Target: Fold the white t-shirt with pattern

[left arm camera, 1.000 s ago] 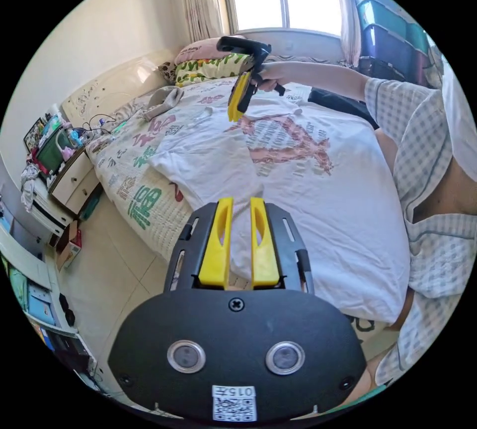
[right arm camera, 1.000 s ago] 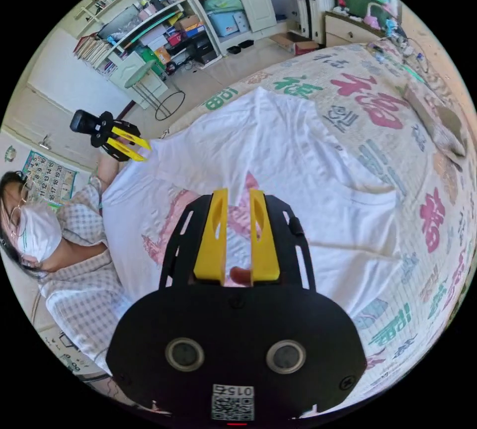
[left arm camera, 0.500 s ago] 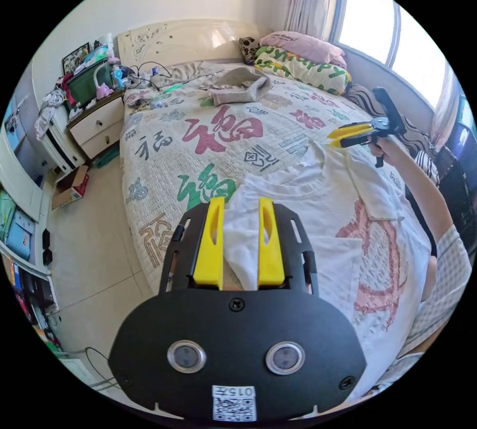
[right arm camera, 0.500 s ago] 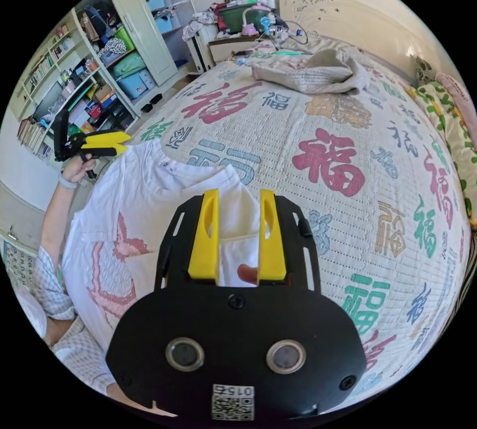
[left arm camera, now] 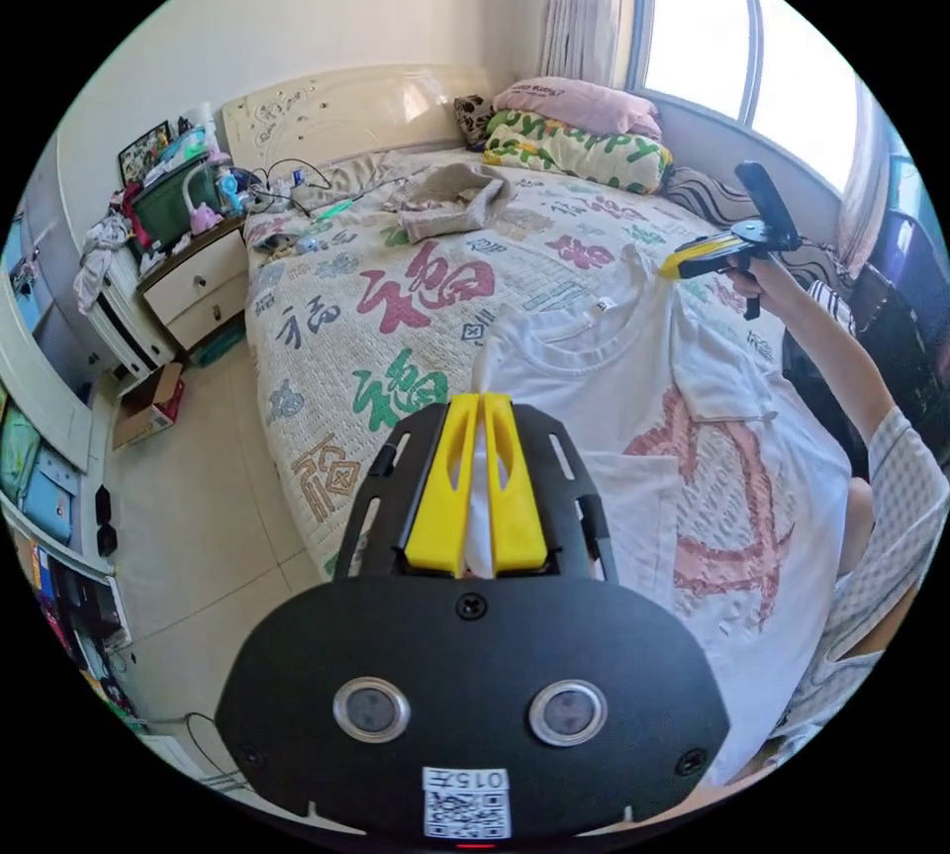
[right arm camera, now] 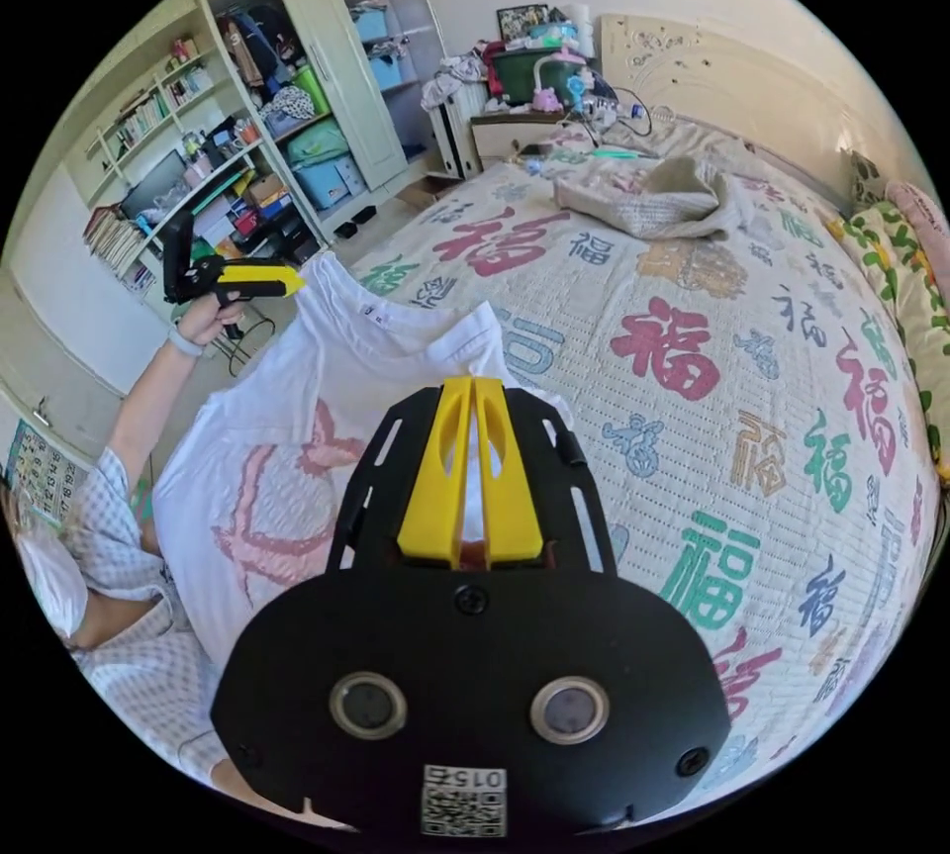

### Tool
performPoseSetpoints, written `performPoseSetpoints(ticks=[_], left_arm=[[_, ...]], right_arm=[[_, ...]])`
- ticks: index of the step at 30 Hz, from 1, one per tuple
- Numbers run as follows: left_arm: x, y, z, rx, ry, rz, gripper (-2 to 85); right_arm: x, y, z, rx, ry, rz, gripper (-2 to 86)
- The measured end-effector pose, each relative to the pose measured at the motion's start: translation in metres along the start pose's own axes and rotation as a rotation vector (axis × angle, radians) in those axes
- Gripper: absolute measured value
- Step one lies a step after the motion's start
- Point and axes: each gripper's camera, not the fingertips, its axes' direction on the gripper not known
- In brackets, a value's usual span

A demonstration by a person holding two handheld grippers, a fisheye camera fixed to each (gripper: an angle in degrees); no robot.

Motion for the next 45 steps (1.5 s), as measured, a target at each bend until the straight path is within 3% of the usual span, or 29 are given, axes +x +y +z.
performPoseSetpoints(ticks=[5,10,13,18,29,31,34,38,43,45], left_arm=[[0.072,0.063,-0.108,0.181,0.029,0.114,0.0],[0.172,0.161,-0.190,0.237,0.044,0.250,0.0],[0.235,0.223,-0.213,0.201,0.042,0.321,0.0],[0.309,0.303,-0.188,-0.018,0.083,0.417,-0.1],[0.339,0.351,-0.194,-0.147,-0.032,0.441,-0.2],[0.331,0.353,-0.208,-0.132,-0.028,0.414,-0.1],[0.298,0.342,-0.247,0.041,-0.090,0.255,0.5],[0.218,0.304,-0.253,0.187,-0.050,-0.106,4.0],[0.122,0.289,-0.185,0.060,-0.054,-0.435,7.7],[0.079,0.302,-0.158,0.048,0.125,-0.562,9.4]], right_arm=[[-0.092,0.090,-0.091,0.082,0.006,-0.159,-1.0],[-0.185,0.214,-0.149,0.122,-0.004,-0.283,-1.0],[-0.226,0.289,-0.155,0.088,-0.019,-0.308,-1.0],[-0.266,0.380,-0.137,-0.051,-0.006,-0.342,-1.0],[-0.283,0.427,-0.179,-0.172,0.117,-0.383,-0.1],[-0.271,0.424,-0.202,-0.107,0.145,-0.324,0.5],[-0.237,0.398,-0.238,0.029,0.130,-0.183,3.3],[-0.164,0.335,-0.250,0.100,0.001,0.025,9.4],[-0.064,0.290,-0.222,0.116,-0.160,0.312,13.1],[-0.031,0.289,-0.213,0.173,-0.172,0.395,12.5]])
